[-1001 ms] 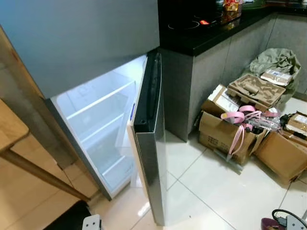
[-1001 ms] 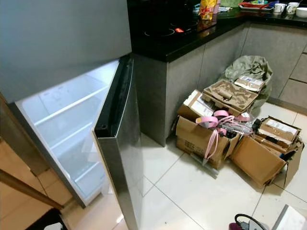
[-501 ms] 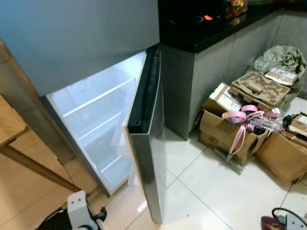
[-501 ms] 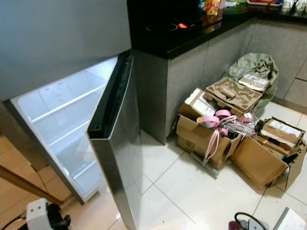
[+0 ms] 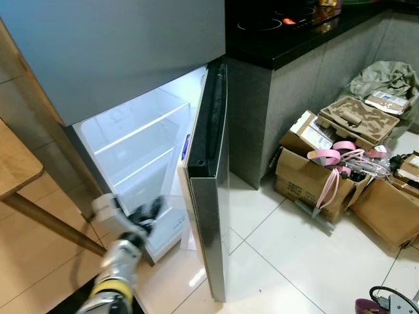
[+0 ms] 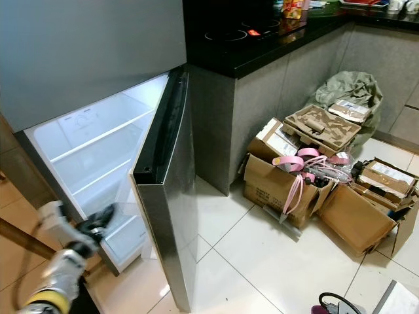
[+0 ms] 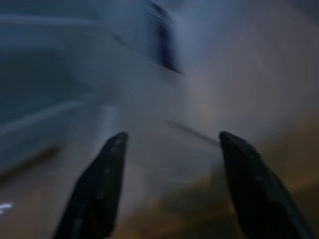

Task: Restocking fridge

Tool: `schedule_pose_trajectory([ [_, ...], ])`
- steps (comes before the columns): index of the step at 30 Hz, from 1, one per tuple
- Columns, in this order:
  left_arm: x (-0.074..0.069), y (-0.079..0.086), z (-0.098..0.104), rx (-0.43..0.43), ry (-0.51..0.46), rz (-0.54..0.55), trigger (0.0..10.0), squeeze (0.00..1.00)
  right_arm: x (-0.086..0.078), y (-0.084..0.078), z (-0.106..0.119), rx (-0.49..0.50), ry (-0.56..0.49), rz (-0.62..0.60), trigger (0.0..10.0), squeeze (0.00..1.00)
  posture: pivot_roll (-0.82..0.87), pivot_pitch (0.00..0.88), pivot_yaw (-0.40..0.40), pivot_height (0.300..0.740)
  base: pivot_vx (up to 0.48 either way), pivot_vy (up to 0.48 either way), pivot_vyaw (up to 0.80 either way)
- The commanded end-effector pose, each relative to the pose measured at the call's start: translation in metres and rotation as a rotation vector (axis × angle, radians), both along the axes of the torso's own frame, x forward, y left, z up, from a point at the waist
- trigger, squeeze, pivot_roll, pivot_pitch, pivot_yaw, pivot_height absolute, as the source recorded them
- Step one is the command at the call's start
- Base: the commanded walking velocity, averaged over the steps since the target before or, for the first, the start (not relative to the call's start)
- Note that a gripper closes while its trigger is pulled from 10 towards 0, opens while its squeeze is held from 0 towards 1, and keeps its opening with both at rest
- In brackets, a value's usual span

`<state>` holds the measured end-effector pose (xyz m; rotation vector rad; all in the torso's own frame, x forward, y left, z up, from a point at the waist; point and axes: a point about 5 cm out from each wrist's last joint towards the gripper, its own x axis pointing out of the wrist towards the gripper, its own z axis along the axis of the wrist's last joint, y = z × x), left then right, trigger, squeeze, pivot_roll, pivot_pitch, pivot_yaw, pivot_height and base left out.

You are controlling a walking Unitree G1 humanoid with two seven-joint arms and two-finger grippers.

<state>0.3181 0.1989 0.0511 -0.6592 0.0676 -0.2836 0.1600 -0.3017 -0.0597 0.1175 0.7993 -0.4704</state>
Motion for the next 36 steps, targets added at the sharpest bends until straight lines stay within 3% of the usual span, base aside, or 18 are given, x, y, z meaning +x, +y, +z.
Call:
schedule_pose_trajectory([
  [1, 0.004, -0.005, 0.007, -0.001, -0.039, -0.039, 0.0, 0.00, -0.003, 0.001, -0.001, -0.005, 0.010, 0.006, 10.0, 0.00, -0.14, 0.076, 0.072, 0.740, 0.000, 0.000, 0.00],
  [2, 0.004, -0.005, 0.007, -0.001, -0.039, -0.039, 0.0, 0.00, -0.003, 0.001, -0.001, -0.005, 0.010, 0.006, 10.0, 0.00, -0.14, 0.076, 0.072, 0.740, 0.000, 0.000, 0.00],
  [5, 0.017, -0.029, 0.024, -0.035, -0.119, -0.101, 0.0, 0.00, -0.004, 0.001, -0.002, -0.003, 0.011, 0.004, 10.0, 0.00, -0.14, 0.083, 0.076, 0.740, 0.000, 0.000, 0.00],
  [6, 0.019, -0.036, 0.028, -0.048, -0.139, -0.119, 0.9, 0.00, -0.004, 0.001, -0.002, -0.003, 0.011, 0.003, 10.0, 0.00, -0.15, 0.085, 0.076, 0.740, 0.000, 0.000, 0.00],
  [7, 0.020, -0.042, 0.031, -0.064, -0.154, -0.135, 10.0, 0.00, -0.005, 0.001, -0.002, -0.003, 0.011, 0.002, 10.0, 0.00, -0.15, 0.085, 0.076, 0.740, 0.000, 0.000, 0.00],
  [13, 0.021, -0.060, 0.036, -0.128, -0.192, -0.211, 10.0, 0.00, -0.006, -0.001, -0.002, -0.005, 0.012, -0.002, 10.0, 0.00, -0.15, 0.090, 0.077, 0.740, 0.000, 0.000, 0.00],
  [14, 0.017, -0.071, 0.035, -0.157, -0.200, -0.270, 10.0, 0.00, -0.006, -0.001, -0.002, -0.005, 0.012, -0.003, 10.0, 0.00, -0.15, 0.090, 0.077, 0.740, 0.000, 0.000, 0.00],
  [17, 0.016, -0.076, 0.035, -0.166, -0.202, -0.296, 10.0, 0.00, -0.006, -0.001, -0.002, -0.005, 0.013, -0.004, 10.0, 0.00, -0.15, 0.090, 0.077, 0.740, 0.000, 0.000, 0.00],
  [18, 0.011, -0.086, 0.033, -0.184, -0.204, -0.352, 10.0, 0.00, -0.006, -0.001, -0.002, -0.004, 0.013, -0.004, 10.0, 0.00, -0.15, 0.090, 0.078, 0.740, 0.000, 0.000, 0.00],
  [19, -0.002, -0.110, 0.027, -0.228, -0.200, -0.501, 10.0, 0.00, -0.006, 0.000, -0.002, -0.002, 0.013, -0.005, 10.0, 0.00, -0.15, 0.090, 0.078, 0.740, 0.000, 0.000, 0.00],
  [23, -0.028, -0.145, 0.018, -0.282, -0.174, -0.733, 10.0, 0.00, -0.006, 0.000, -0.003, 0.000, 0.011, -0.008, 10.0, 0.00, -0.15, 0.089, 0.079, 0.740, 0.000, 0.000, 0.00],
  [24, -0.028, -0.145, 0.018, -0.282, -0.174, -0.733, 10.0, 0.00, -0.006, 0.000, -0.003, 0.000, 0.011, -0.008, 10.0, 0.00, -0.15, 0.089, 0.079, 0.740, 0.000, 0.000, 0.00],
  [26, -0.041, -0.161, 0.014, -0.308, -0.152, -0.824, 10.0, 0.00, -0.006, 0.000, -0.002, 0.001, 0.009, -0.011, 10.0, 0.00, -0.15, 0.089, 0.079, 0.740, 0.000, 0.000, 0.00],
  [31, -0.054, -0.178, 0.016, -0.339, -0.152, -0.934, 10.0, 0.00, -0.006, -0.001, -0.002, -0.001, 0.011, -0.011, 10.0, 0.00, -0.15, 0.088, 0.074, 0.740, 0.000, 0.000, 0.00],
  [36, -0.054, -0.176, 0.018, -0.340, -0.145, -0.930, 10.0, 0.00, -0.006, -0.001, -0.002, -0.001, 0.011, -0.009, 10.0, 0.00, -0.15, 0.089, 0.075, 0.740, 0.000, 0.000, 0.00],
])
